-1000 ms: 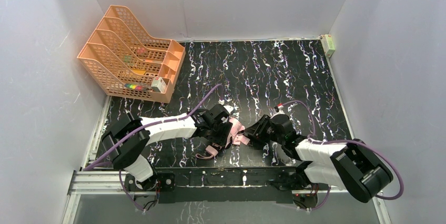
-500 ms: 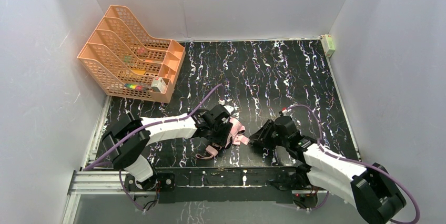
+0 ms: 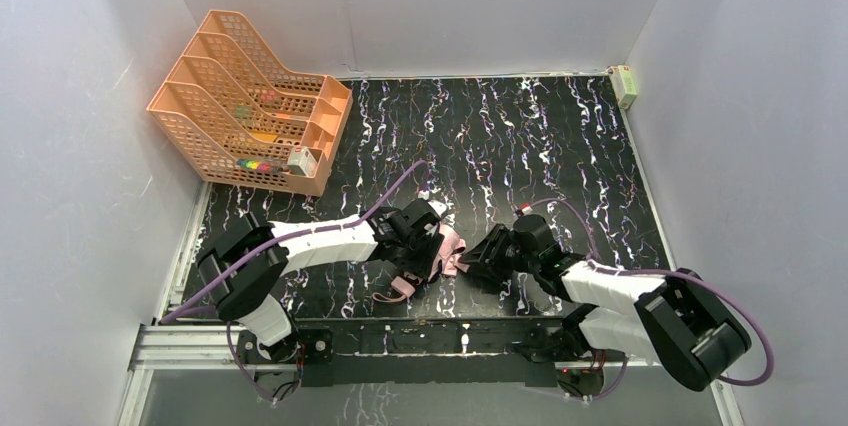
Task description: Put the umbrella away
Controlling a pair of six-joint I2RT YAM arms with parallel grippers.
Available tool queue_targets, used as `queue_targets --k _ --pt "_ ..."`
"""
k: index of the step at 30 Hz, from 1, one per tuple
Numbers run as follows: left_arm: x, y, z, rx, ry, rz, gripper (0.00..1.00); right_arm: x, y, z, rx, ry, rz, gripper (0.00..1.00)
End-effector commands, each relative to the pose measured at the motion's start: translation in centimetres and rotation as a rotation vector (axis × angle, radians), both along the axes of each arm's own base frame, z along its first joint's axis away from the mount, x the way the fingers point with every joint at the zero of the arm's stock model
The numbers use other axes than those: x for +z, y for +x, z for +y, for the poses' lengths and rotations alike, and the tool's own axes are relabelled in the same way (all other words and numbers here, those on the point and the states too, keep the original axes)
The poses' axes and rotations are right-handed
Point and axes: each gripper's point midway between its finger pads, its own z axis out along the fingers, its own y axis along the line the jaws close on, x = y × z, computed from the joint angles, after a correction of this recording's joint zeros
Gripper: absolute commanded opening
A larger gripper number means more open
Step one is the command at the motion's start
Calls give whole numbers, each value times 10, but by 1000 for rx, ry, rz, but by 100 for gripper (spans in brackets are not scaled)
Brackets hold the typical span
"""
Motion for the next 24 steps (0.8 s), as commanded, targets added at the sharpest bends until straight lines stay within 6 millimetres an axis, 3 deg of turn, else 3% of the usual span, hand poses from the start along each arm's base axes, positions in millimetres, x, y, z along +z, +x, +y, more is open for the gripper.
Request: queue_targets --k 1,13,19,24 --pt "-46 -23 47 7 216 88 0 -37 -1 -23 -46 -134 7 51" --pt "-48 -25 46 4 221 92 0 -27 21 -13 -5 -107 -145 51" --pt "-50 -26 45 0 223 98 0 -30 30 -21 2 -169 -208 52" --pt "-51 -27 45 -3 225 100 0 -25 28 -6 108 -107 -231 52"
